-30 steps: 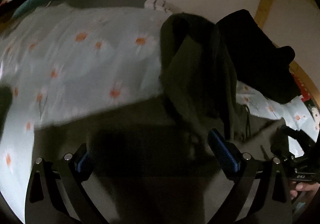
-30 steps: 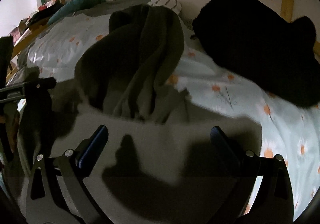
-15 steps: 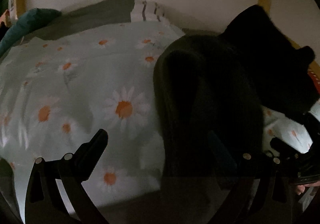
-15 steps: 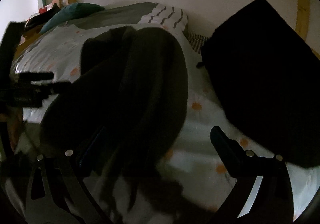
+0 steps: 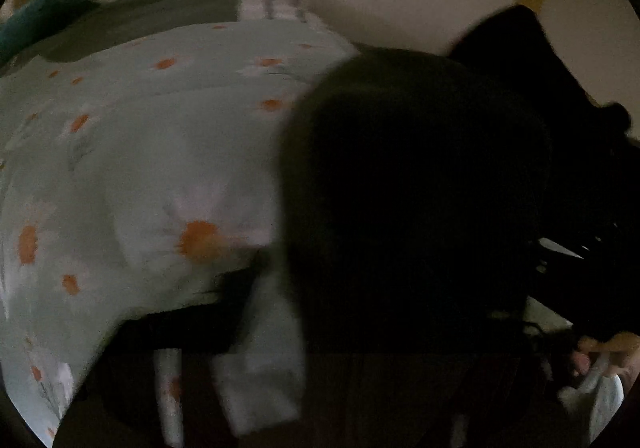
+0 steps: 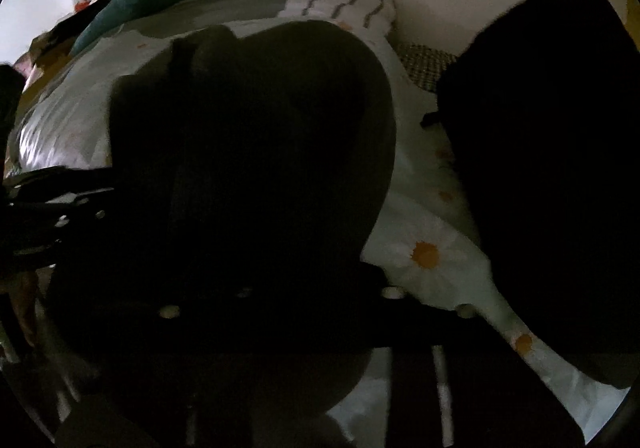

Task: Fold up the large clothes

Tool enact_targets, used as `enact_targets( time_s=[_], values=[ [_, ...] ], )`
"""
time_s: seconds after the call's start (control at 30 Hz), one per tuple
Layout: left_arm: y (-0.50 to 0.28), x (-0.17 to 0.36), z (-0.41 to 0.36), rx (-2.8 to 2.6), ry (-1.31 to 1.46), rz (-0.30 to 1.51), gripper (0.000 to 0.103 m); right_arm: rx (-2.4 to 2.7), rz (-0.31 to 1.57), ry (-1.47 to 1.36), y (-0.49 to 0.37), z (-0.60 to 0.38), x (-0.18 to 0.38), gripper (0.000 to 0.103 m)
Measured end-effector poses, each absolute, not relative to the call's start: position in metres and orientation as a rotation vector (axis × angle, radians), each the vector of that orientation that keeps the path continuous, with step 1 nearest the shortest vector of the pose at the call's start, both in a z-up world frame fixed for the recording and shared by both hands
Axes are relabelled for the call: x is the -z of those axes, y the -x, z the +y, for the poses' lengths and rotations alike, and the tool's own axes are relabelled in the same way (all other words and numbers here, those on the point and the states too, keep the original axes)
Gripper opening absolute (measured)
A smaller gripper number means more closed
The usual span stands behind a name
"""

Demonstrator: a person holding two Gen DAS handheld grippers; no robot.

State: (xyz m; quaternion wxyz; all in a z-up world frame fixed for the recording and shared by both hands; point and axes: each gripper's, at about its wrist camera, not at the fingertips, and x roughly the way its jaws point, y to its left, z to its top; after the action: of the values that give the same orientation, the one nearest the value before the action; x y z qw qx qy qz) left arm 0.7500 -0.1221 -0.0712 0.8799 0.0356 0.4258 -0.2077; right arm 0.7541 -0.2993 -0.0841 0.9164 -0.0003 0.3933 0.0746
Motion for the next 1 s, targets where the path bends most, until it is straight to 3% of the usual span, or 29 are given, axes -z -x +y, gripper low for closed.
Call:
enact_targets(
  time_s=[0.07, 0.13, 0.43, 0.63, 0.7, 0.8, 0.9, 1.0],
  values=[
    [-0.745, 0.066, -0.129, 0.433, -0.091, 0.900, 0.015, -0.215, 0.766, -0.030, -0.742, -0.298, 0.069, 0.015],
    [-0.739, 0.056, -0.129, 0.439, -0.080, 0.902, 0.012, -0.238, 0.723, -0.051, -0.728, -0.301, 0.052, 0.014],
    [-0.658, -0.015, -0.102, 0.460, -0.045, 0.780, 0.011, -0.289, 0.522, 0.192, -0.628, -0.268, -0.015, 0.014],
    [-0.572, -0.011, -0.080, 0.450, -0.038, 0.722, 0.011, -0.338, 0.391, 0.381, -0.535, -0.230, -0.013, 0.014],
    [-0.533, 0.011, -0.071, 0.427, -0.029, 0.718, 0.015, -0.346, 0.391, 0.441, -0.501, -0.220, 0.006, 0.014],
    [-0.499, 0.043, -0.062, 0.433, -0.020, 0.774, 0.032, -0.375, 0.448, 0.473, -0.459, -0.213, 0.045, 0.014],
    [-0.462, 0.074, -0.050, 0.444, 0.026, 0.854, 0.038, -0.378, 0.517, 0.516, -0.432, -0.208, 0.083, 0.014],
    [-0.442, 0.080, -0.042, 0.454, 0.039, 0.887, 0.061, -0.372, 0.569, 0.531, -0.413, -0.205, 0.105, 0.016]
  ],
)
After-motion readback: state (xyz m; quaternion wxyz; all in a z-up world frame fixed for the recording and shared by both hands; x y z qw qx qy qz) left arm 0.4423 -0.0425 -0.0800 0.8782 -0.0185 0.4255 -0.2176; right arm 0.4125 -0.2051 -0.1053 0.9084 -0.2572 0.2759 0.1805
